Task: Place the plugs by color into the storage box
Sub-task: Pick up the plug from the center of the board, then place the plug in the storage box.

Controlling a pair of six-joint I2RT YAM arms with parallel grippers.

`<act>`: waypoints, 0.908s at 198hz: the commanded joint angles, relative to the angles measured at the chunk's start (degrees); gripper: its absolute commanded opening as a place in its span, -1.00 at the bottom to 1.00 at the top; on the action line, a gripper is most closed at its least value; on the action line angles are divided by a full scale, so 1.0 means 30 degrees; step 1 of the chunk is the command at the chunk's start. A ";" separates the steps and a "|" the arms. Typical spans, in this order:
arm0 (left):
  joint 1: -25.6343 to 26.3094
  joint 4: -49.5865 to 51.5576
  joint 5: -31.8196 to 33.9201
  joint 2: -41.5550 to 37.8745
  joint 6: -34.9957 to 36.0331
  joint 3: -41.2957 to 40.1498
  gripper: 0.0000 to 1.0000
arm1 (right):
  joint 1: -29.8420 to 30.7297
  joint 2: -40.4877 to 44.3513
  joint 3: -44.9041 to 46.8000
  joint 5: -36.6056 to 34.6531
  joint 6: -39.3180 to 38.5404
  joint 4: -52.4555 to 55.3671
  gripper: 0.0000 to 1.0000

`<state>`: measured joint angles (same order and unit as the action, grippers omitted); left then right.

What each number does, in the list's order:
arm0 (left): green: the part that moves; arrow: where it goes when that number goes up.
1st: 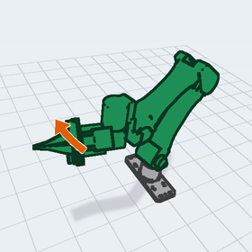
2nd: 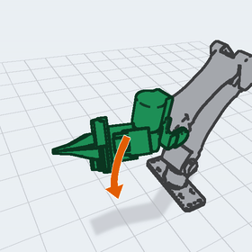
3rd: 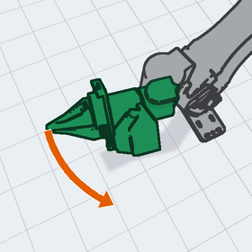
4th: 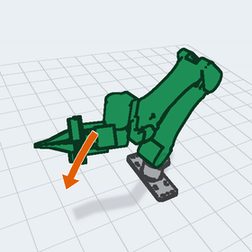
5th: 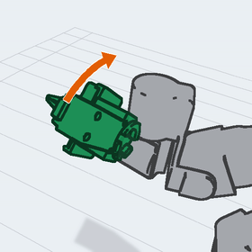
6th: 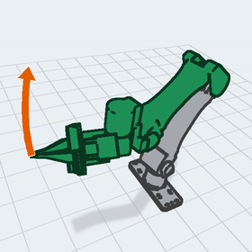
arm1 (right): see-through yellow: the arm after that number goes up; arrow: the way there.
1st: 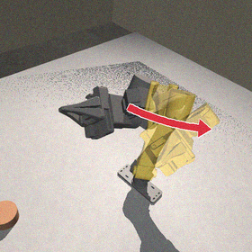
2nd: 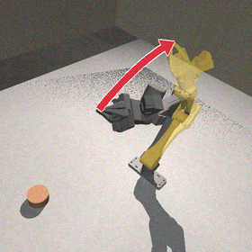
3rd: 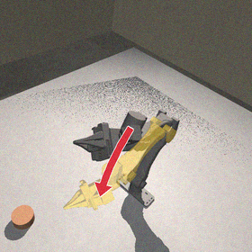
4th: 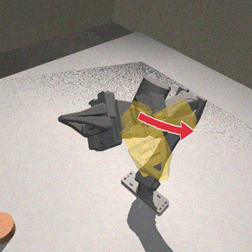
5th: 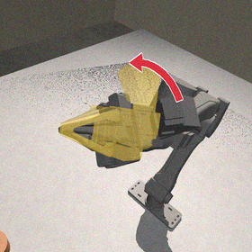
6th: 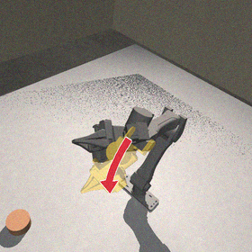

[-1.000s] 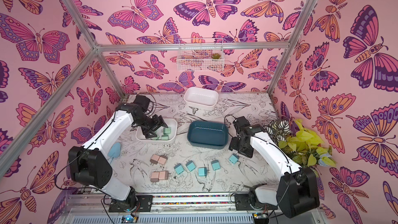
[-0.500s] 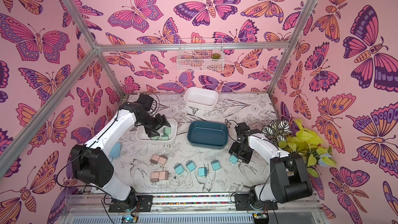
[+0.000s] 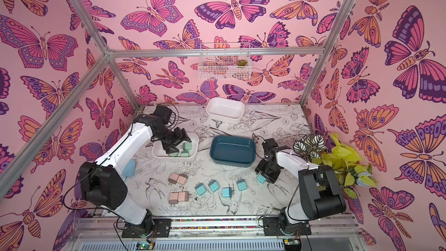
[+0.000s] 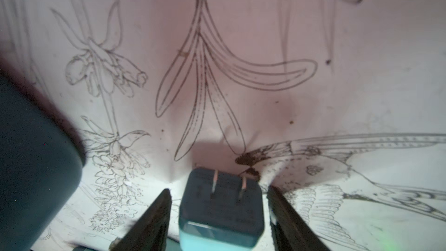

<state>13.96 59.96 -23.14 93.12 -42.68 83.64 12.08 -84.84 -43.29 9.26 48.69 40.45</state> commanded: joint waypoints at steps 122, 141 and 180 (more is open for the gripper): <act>0.0030 -0.0238 -0.0124 0.0442 -0.0077 -0.0127 0.63 | 0.0432 0.2437 -0.5202 -0.1128 -0.2215 0.6126 -0.16; 0.0035 -0.0554 -0.0168 0.0446 -0.0269 -0.0221 0.63 | 0.0503 0.1982 -0.7135 -0.0757 -0.2426 0.6639 -0.16; 0.0002 -0.0627 -0.0074 0.0229 -0.0161 -0.0394 0.63 | 0.1803 -0.1348 -1.1228 -0.0357 -0.2781 0.6780 -0.14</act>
<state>13.93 58.30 -23.14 93.89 -42.98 83.46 14.63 -82.39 -71.37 7.29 41.91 58.24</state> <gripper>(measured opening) 0.818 0.454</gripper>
